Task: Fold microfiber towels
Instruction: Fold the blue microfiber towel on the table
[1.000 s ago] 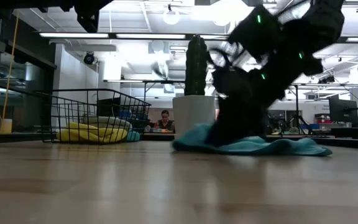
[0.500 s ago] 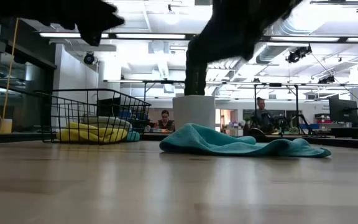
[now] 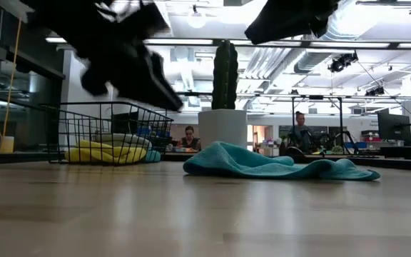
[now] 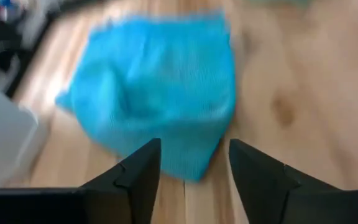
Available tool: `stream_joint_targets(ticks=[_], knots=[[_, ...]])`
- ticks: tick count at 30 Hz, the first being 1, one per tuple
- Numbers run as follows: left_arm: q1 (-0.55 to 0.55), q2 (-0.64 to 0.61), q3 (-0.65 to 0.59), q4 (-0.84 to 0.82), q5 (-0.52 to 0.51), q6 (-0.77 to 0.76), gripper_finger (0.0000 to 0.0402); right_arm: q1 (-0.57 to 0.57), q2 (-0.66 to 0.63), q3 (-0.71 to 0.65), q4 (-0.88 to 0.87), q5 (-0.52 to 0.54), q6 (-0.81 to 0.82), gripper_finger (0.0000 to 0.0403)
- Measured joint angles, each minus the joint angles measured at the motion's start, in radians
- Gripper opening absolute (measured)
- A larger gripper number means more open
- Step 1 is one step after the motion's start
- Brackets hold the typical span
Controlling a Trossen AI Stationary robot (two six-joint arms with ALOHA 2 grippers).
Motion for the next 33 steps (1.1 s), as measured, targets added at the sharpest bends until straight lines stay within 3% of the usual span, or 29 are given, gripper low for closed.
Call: stream_joint_targets(ticks=[5,10,23,28,33], knots=[[0.004,0.183,0.106,-0.137,-0.093,-0.146,0.0222,0.002,0.000,0.000,-0.016,0.007,0.000,0.0108],[0.030,0.315,0.174,-0.183,-0.090,-0.170,0.0248,-0.008,0.000,0.000,-0.023,0.008,0.000,0.0108],[0.058,0.352,0.213,-0.158,-0.086,-0.149,0.0246,-0.008,0.000,0.000,-0.060,0.008,0.026,0.0108],[0.057,0.352,0.223,-0.187,-0.081,-0.137,0.0202,-0.008,0.000,0.000,-0.117,0.007,0.053,0.0108],[0.056,0.341,0.312,-0.397,-0.061,-0.177,0.0088,-0.008,0.000,0.000,-0.265,-0.068,0.152,0.0108]])
